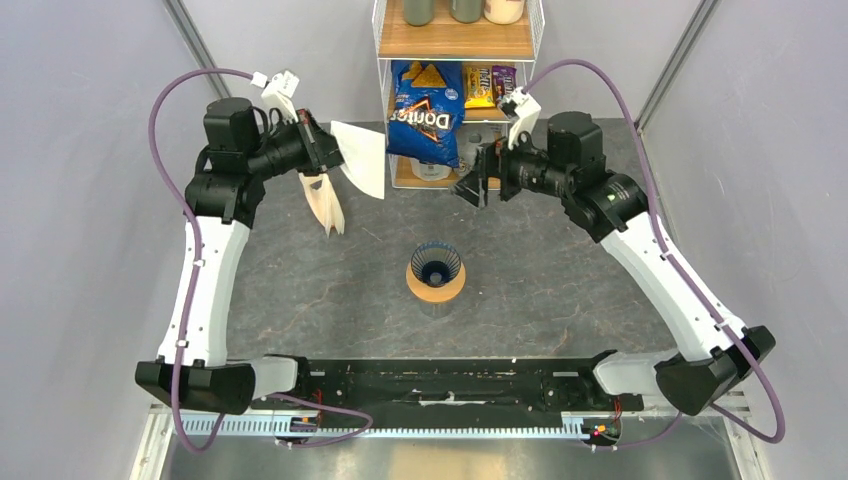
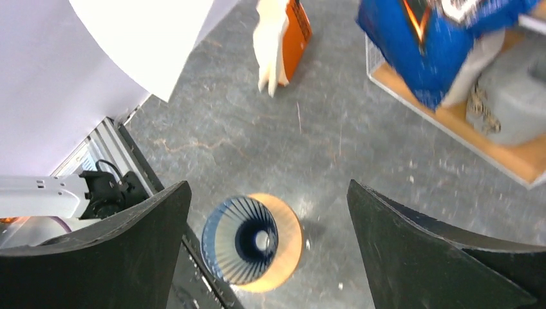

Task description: Place the coffee filter in the dripper

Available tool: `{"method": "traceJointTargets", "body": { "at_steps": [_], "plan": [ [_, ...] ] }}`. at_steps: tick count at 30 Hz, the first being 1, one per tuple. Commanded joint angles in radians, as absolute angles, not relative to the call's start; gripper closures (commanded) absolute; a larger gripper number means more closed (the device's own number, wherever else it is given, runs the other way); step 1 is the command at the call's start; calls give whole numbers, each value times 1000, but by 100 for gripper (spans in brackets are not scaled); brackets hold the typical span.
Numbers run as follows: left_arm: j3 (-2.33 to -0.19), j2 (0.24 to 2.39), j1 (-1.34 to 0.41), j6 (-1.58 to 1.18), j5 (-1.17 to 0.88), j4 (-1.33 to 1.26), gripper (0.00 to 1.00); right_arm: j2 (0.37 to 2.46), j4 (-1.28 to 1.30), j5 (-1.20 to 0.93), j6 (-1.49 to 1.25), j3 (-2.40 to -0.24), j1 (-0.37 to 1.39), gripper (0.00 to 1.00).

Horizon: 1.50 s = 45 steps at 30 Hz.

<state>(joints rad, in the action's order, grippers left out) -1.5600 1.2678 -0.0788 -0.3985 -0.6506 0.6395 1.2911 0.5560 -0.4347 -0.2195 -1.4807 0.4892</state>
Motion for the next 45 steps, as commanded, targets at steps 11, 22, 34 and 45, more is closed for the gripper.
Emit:
{"method": "traceJointTargets", "body": {
  "at_steps": [11, 22, 34, 45],
  "plan": [
    [-1655, 1260, -196, -205, -1092, 798, 98, 1264, 641, -584, 468, -1573, 594, 1],
    [-1680, 1299, -363, -170, -1036, 932, 98, 1263, 692, -474, 680, -1546, 742, 1],
    [-1693, 1335, -373, -502, -469, 771, 98, 1277, 561, -299, -73, -1633, 744, 1],
    [-1788, 1400, -454, -617, -244, 801, 98, 1429, 525, -150, -28, -1774, 872, 1]
  ]
}}
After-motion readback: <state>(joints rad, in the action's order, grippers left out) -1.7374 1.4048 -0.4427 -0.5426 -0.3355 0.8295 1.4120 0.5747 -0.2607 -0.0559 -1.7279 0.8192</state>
